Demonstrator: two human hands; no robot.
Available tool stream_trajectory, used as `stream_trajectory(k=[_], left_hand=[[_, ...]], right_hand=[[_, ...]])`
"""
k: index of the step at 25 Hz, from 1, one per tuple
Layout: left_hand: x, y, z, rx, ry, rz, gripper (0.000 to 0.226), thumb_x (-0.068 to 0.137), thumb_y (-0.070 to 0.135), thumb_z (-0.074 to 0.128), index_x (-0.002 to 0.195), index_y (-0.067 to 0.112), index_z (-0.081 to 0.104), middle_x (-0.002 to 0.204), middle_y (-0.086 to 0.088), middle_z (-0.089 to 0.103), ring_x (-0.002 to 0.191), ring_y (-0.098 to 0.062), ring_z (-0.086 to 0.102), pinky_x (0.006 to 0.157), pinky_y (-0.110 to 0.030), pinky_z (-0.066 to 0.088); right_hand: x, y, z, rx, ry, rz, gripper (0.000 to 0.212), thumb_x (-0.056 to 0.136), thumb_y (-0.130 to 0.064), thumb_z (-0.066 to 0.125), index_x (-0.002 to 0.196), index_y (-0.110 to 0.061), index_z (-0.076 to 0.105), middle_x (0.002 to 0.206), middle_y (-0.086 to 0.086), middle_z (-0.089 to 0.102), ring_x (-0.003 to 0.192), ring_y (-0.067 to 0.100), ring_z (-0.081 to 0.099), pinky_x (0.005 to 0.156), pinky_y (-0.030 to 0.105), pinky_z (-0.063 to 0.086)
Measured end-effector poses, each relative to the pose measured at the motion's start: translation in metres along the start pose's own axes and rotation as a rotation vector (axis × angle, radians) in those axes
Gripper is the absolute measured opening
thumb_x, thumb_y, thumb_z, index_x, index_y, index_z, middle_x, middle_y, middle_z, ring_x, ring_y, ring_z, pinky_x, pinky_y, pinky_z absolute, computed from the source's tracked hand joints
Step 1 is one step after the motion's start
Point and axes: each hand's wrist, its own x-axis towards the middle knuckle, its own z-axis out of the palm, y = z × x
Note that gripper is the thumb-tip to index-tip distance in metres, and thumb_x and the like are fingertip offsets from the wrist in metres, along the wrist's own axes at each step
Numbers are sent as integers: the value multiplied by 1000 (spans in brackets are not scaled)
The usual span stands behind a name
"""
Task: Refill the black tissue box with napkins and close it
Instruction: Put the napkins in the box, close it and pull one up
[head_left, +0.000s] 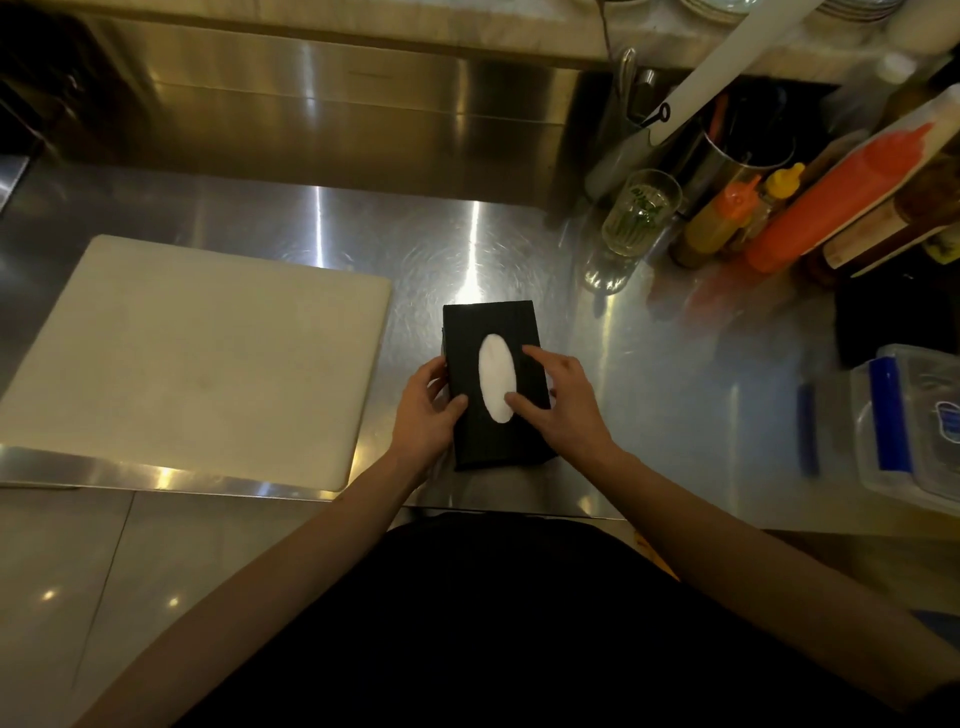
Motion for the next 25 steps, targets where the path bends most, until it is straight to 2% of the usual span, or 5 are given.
stream_trajectory(k=[4, 8, 12, 19, 25], left_hand=[[2, -4, 1, 41, 11, -9, 55, 90, 6, 62, 140, 15, 42, 139, -5, 50, 124, -15, 49, 97, -23, 42], [4, -6, 0, 72, 6, 0, 55, 90, 9, 63, 141, 15, 42, 138, -4, 52, 122, -15, 50, 96, -23, 43], [4, -9, 0, 74, 11, 10, 56, 90, 8, 62, 141, 16, 41, 138, -3, 51, 116, -7, 49, 87, -11, 43], [5, -13, 2, 67, 29, 32, 55, 90, 5, 60, 141, 14, 41, 138, -5, 50, 115, -7, 48, 78, -2, 44], [6, -17, 2, 51, 23, 39, 55, 90, 5, 60, 141, 16, 42, 138, -5, 49, 118, -9, 49, 87, -7, 42]], right_hand=[[14, -11, 10, -400, -6, -126, 69, 83, -51, 66, 143, -29, 41, 159, 13, 12, 146, 32, 12, 115, 45, 21], [26, -12, 13, -592, -18, -205, 60, 90, -52, 55, 142, -24, 45, 161, 17, 4, 148, 37, 4, 119, 51, 14], [32, -10, 14, -653, 2, -236, 52, 90, -50, 57, 133, -20, 56, 161, 17, 11, 147, 36, 9, 119, 49, 16], [38, -8, 24, -662, 131, -266, 20, 89, -26, 63, 82, -13, 75, 149, 17, 40, 142, 33, 29, 114, 50, 26], [36, -9, 25, -771, 144, -335, 27, 87, -39, 64, 93, -16, 74, 152, 17, 37, 143, 33, 27, 114, 53, 21]])
